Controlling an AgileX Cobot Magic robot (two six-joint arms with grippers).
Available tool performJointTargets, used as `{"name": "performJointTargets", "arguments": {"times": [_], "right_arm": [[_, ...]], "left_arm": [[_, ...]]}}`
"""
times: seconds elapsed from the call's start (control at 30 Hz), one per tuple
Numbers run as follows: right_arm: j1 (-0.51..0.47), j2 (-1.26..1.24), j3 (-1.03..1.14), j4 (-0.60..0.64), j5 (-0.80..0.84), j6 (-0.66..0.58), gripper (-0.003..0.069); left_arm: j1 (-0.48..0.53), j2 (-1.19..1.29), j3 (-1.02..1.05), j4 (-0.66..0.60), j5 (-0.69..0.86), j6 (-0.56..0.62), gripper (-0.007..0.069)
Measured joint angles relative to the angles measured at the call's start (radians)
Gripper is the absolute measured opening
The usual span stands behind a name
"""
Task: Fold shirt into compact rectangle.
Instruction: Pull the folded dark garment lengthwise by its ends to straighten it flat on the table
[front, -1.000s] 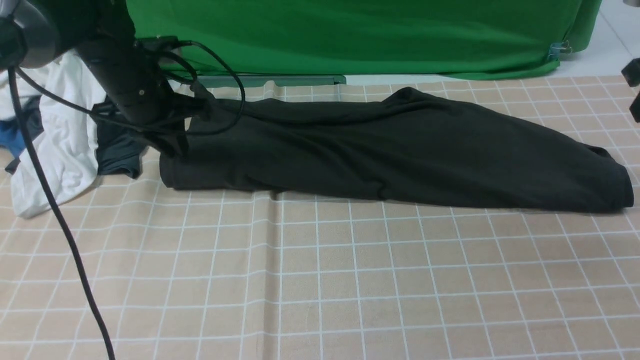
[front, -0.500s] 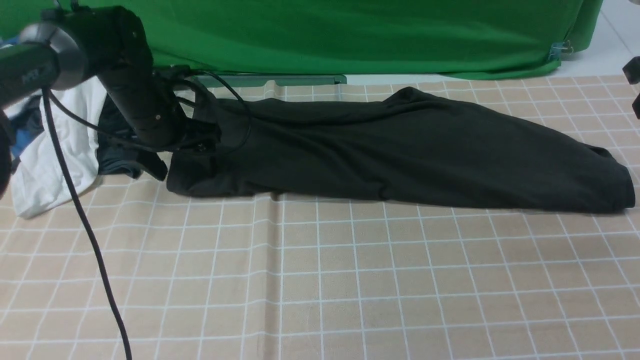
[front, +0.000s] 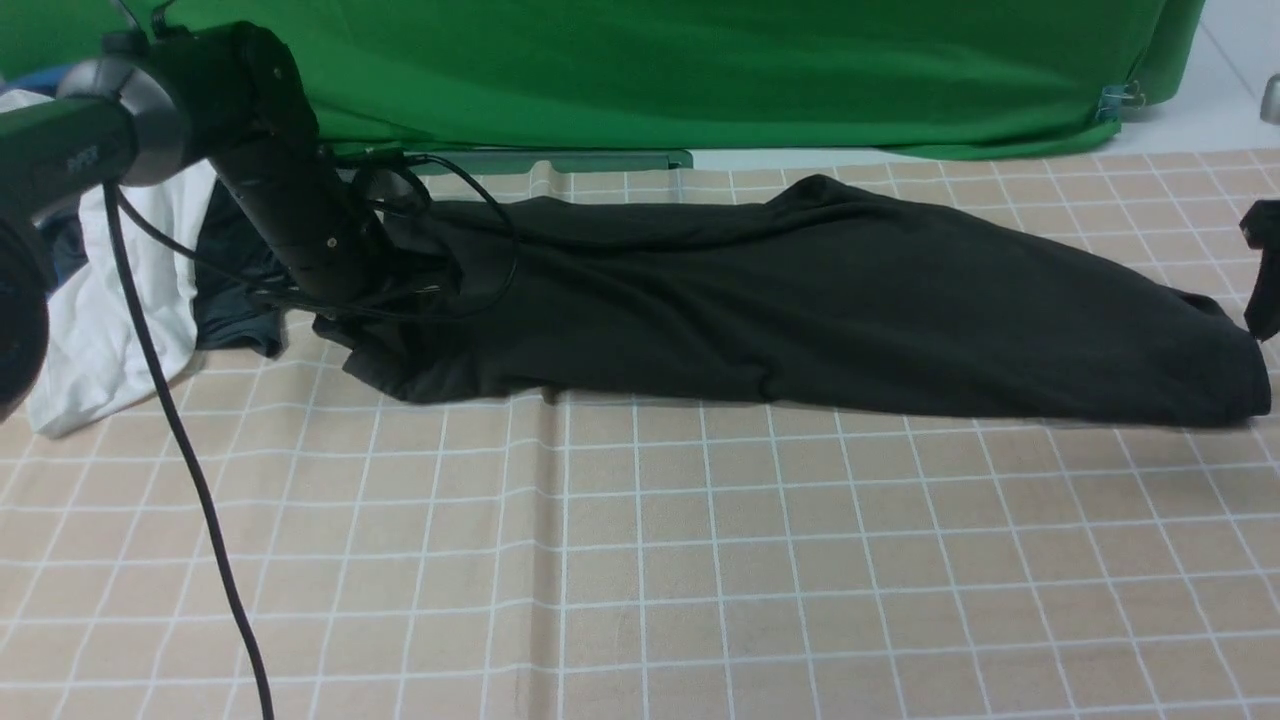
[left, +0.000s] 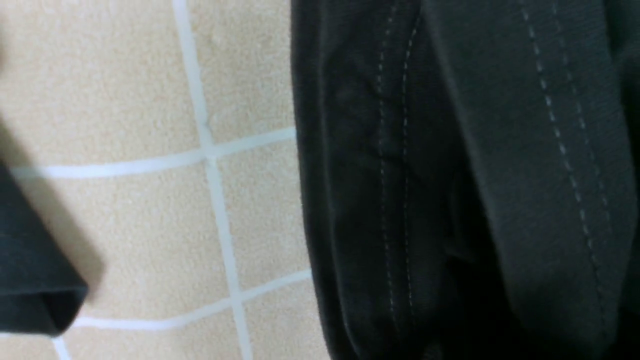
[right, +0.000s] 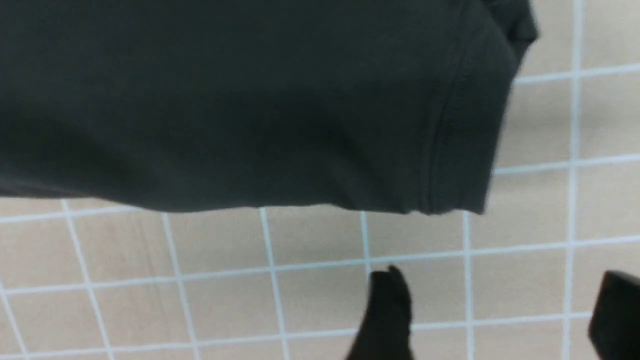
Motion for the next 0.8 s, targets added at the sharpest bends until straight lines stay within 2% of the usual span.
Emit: {"name": "performJointTargets", "arguments": {"times": [0.27, 0.4, 0.43, 0.5, 0.53, 0.6, 0.63, 0.8], "right_arm": [[0.0, 0.127, 0.0, 0.017, -0.05, 0.006, 0.0573], [0.0, 0.175, 0.0, 0.033, -0.067, -0.03, 0.0524], [0.0, 0.185, 0.0, 0.038, -0.072, -0.049, 0.0473], [0.0, 0.195, 0.0, 0.041, -0.076, -0.079, 0.0326], [0.0, 0.196, 0.0, 0.041, -0.076, -0.096, 0.0223], [0.0, 0.191, -0.002, 0.041, -0.073, -0.114, 0.0108], [0.0, 0.184, -0.004, 0.04, -0.067, -0.12, 0.0089], [0.0, 0.059, 0.033, 0.019, -0.029, -0.121, 0.0087]], "left_arm": [[-0.005, -0.031, -0.012, 0.016, 0.035, 0.0, 0.0073], [-0.005, -0.043, -0.012, 0.013, 0.038, 0.0, 0.0073], [-0.005, -0.051, -0.012, 0.009, 0.038, 0.0, 0.0073], [-0.005, -0.073, -0.012, -0.003, 0.038, 0.0, 0.0073], [-0.005, -0.089, -0.012, -0.005, 0.039, 0.0, 0.0073], [-0.005, -0.12, -0.012, -0.005, 0.039, 0.0, 0.0073], [-0.005, -0.139, -0.011, 0.0, 0.039, -0.001, 0.0073], [-0.003, -0.277, 0.103, 0.049, 0.037, -0.034, 0.0073]]}}
